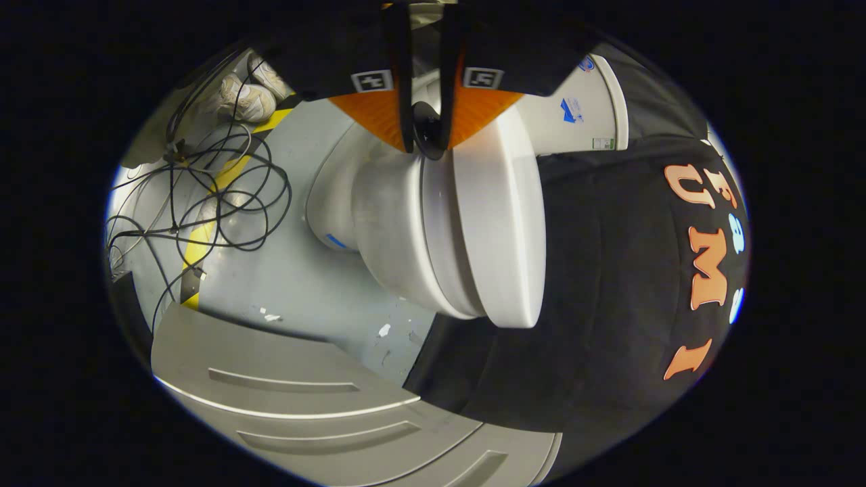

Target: Open the toilet lid.

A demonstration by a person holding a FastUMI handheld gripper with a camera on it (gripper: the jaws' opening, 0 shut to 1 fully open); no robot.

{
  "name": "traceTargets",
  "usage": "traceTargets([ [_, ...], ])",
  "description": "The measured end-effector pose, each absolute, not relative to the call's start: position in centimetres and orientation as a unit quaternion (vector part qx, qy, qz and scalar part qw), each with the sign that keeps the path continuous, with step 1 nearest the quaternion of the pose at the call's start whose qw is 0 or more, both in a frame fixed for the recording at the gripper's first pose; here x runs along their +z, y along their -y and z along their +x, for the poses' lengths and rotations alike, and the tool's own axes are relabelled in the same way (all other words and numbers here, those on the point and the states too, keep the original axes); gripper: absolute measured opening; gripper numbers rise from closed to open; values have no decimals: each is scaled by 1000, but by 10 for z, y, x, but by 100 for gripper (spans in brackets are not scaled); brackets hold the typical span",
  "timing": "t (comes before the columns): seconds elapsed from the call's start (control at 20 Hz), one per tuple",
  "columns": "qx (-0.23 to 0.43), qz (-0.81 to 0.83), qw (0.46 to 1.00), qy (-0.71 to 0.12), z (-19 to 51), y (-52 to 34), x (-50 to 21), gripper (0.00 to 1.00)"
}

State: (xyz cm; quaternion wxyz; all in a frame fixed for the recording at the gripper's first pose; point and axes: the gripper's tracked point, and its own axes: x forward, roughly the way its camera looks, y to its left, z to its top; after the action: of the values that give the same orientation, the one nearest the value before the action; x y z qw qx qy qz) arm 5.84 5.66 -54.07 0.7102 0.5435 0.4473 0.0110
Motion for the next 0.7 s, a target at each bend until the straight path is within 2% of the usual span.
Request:
traceTargets([
  [0.05,11,534,718,-446,59,-56,-539,21],
  [0.1,6,527,722,-448,60,-59,-535,9],
  [0.3,-1,523,734,-433,58,-59,-516,8],
  [0.7,21,430,804,-410,68,-72,-443,8],
])
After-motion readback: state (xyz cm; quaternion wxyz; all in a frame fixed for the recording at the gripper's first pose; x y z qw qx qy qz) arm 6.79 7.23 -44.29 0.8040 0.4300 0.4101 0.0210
